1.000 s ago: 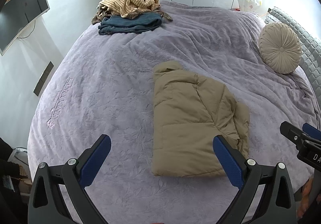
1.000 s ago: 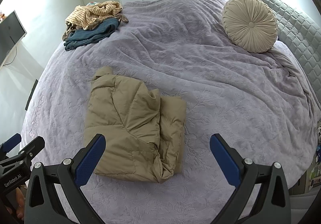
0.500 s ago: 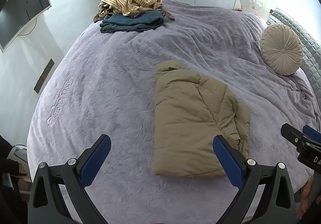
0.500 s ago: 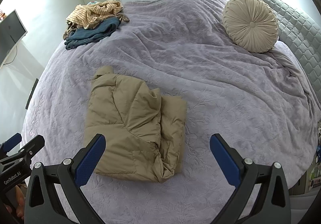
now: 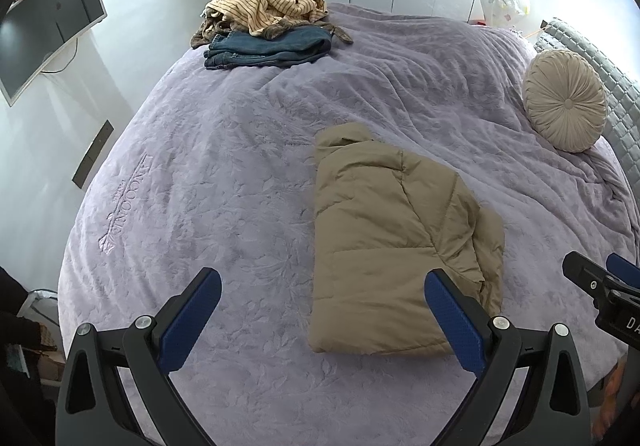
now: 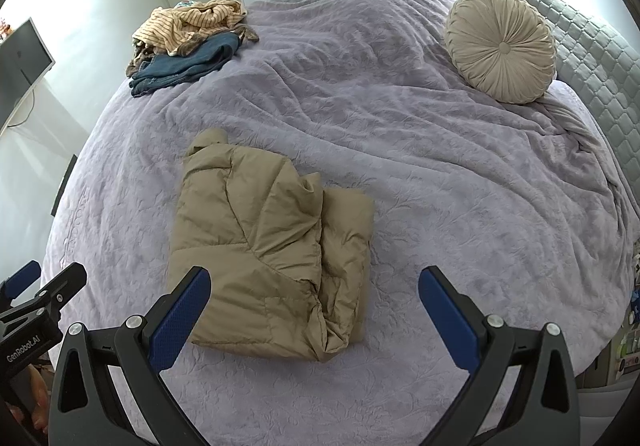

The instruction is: Fold large clothes

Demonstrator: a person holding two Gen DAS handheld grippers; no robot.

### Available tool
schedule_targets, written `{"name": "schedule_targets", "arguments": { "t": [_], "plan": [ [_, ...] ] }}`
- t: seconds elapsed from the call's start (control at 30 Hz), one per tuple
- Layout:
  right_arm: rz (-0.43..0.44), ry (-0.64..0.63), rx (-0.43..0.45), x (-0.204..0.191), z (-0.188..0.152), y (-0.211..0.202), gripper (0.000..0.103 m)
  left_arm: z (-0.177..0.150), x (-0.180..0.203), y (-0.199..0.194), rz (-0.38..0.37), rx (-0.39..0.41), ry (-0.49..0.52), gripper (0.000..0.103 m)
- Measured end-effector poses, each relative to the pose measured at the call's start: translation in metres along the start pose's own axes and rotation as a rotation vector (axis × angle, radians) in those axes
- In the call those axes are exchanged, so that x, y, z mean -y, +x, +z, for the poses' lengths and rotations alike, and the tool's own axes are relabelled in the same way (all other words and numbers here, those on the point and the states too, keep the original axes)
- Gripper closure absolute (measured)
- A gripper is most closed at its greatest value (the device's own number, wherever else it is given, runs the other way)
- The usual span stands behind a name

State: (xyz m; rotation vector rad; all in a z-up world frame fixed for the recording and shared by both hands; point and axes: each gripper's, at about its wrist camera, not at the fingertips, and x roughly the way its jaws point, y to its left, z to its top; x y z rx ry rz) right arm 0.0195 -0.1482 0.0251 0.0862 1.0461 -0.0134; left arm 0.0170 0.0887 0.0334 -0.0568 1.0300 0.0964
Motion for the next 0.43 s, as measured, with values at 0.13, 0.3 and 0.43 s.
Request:
{"name": "schedule_targets", "arguments": {
  "t": [0.13, 0.3, 0.43],
  "plan": [
    [0.002, -0.008, -0.003, -0.0002, 0.0001, 0.0023, 0.000, 0.0018, -0.0021, 0.0012, -0.003, -0.006, -0.001, 0.001],
    [0.006, -0.008, -0.009, 0.0023, 0.0006, 0.0040, 0.000, 0.0025, -0.0044, 0.0031, -0.017, -0.012, -0.009, 0.001],
    [0.007, -0.007, -0.014, 0.0058, 0.0007, 0.0052, 0.000, 0.0017, -0.0047, 0.0038, -0.021, -0.017, -0.005, 0.001]
  ]
}}
